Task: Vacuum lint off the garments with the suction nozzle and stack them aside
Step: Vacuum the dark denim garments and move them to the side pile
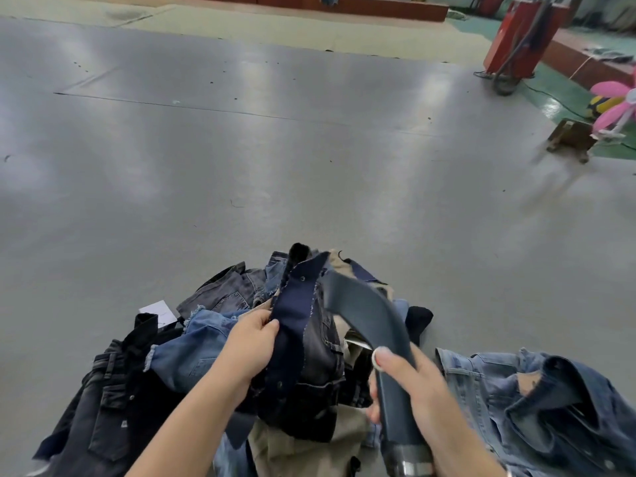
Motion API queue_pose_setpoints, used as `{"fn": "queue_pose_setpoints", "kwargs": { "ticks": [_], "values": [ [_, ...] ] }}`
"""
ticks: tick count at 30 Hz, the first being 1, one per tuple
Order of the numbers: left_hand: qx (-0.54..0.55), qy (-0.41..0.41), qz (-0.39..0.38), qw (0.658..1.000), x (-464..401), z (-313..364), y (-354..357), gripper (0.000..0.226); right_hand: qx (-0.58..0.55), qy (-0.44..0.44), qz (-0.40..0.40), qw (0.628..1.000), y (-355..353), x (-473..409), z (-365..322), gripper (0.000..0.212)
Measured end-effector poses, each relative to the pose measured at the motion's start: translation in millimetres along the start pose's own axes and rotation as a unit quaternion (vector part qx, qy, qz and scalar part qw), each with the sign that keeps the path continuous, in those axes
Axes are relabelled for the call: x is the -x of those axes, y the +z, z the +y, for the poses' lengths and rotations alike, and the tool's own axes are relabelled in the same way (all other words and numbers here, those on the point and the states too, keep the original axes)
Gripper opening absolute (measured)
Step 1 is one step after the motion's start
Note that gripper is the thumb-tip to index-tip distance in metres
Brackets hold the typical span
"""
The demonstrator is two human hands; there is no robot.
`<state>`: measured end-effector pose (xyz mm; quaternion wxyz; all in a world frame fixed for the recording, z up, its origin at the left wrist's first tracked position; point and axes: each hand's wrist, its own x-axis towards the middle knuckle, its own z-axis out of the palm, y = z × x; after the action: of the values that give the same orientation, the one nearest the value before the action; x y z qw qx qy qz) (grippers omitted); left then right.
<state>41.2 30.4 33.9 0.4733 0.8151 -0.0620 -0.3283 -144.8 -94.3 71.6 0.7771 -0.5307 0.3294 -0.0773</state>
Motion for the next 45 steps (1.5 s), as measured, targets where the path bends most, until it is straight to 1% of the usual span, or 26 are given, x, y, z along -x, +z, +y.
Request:
{"fn": "queue_pose_setpoints", "kwargs": {
  "ticks": [1,2,3,5,7,9,11,13,15,17,19,23,25,27,30,32,33,34,36,37,39,41,43,45],
  "values": [
    [0.003,-0.011,0.016,1.000,0.0,1.2,3.2,0.021,0.013,0.008,-0.020,1.000,2.7,6.0,4.5,0.033],
    [0.037,-0.027,0.026,0.999,1.3,2.8,4.5,0.021,0.029,0.016,-0.036,0.999,5.5,11.1,9.9,0.033],
    [0.088,-0.047,0.036,0.994,2.3,4.3,4.8,0.022,0.053,0.022,-0.048,0.997,8.1,15.0,15.6,0.036],
    [0.197,-0.095,0.055,0.974,3.3,6.1,3.0,0.025,0.124,0.018,-0.062,0.990,13.5,19.3,27.2,0.051],
    [0.287,-0.124,0.037,0.949,6.1,7.4,-1.0,0.039,0.154,-0.003,-0.073,0.985,19.6,22.8,33.5,0.064],
    [0.336,-0.107,0.009,0.936,7.5,9.0,-1.6,0.052,0.148,-0.013,-0.082,0.985,23.0,23.9,36.0,0.067],
    [0.312,-0.079,0.020,0.947,7.1,9.6,-0.2,0.056,0.146,-0.016,-0.088,0.985,24.1,23.7,36.1,0.069],
    [0.287,-0.045,0.036,0.956,7.1,9.1,0.7,0.050,0.145,-0.015,-0.092,0.985,24.2,22.9,34.4,0.069],
    [0.298,-0.029,0.002,0.954,10.0,9.0,4.0,0.043,0.123,-0.003,-0.082,0.989,21.3,20.2,32.8,0.064],
    [0.305,-0.034,-0.032,0.951,13.2,9.3,6.7,0.039,0.061,0.019,-0.066,0.996,17.7,16.4,27.6,0.050],
    [0.291,-0.036,-0.061,0.954,16.7,10.6,10.2,0.037,0.025,0.026,-0.053,0.998,15.4,12.1,19.9,0.042],
    [0.301,-0.041,-0.088,0.949,26.1,13.8,14.1,0.038,0.000,0.016,-0.036,0.999,13.6,1.9,10.2,0.037],
    [0.315,-0.025,-0.104,0.943,29.4,13.8,14.2,0.036,-0.014,0.018,-0.031,0.999,14.7,-1.9,7.4,0.034],
    [0.307,-0.005,-0.104,0.946,32.7,16.2,11.9,0.033,-0.031,0.025,-0.023,0.999,14.2,-6.2,5.7,0.036],
    [0.310,0.006,-0.114,0.944,33.3,16.0,9.2,0.032,-0.043,0.013,0.012,0.999,11.6,-15.1,0.5,0.041],
    [0.288,0.021,-0.113,0.951,36.3,14.4,9.9,0.034,-0.056,-0.006,0.047,0.997,6.5,-22.1,-4.1,0.036],
    [0.274,0.029,-0.113,0.955,36.0,12.5,9.8,0.041,-0.064,-0.016,0.066,0.996,2.8,-25.2,-6.6,0.031],
    [0.267,0.037,-0.124,0.955,35.3,11.0,11.5,0.043,-0.069,-0.026,0.085,0.994,-1.3,-27.6,-9.2,0.028],
    [0.253,0.059,-0.164,0.952,35.2,12.0,9.0,0.028,-0.067,-0.044,0.108,0.991,-9.8,-29.4,-12.3,0.025],
    [0.242,0.061,-0.168,0.953,33.6,11.9,5.7,0.026,-0.062,-0.048,0.110,0.991,-12.5,-28.9,-12.8,0.024],
    [0.224,0.051,-0.161,0.960,24.8,8.6,0.4,0.025,-0.047,-0.049,0.096,0.993,-13.3,-24.2,-12.4,0.027],
    [0.215,0.038,-0.121,0.968,16.0,6.7,-1.7,0.013,-0.025,-0.040,0.058,0.997,-9.5,-16.3,-10.7,0.034],
    [0.192,0.013,-0.090,0.977,12.2,5.5,-3.1,0.026,-0.013,-0.026,0.015,0.999,-3.8,-6.8,-7.4,0.036],
    [0.180,-0.016,-0.067,0.981,11.2,-2.5,-4.5,0.028,0.004,-0.015,-0.014,1.000,2.1,2.7,-0.8,0.036]
  ]
}}
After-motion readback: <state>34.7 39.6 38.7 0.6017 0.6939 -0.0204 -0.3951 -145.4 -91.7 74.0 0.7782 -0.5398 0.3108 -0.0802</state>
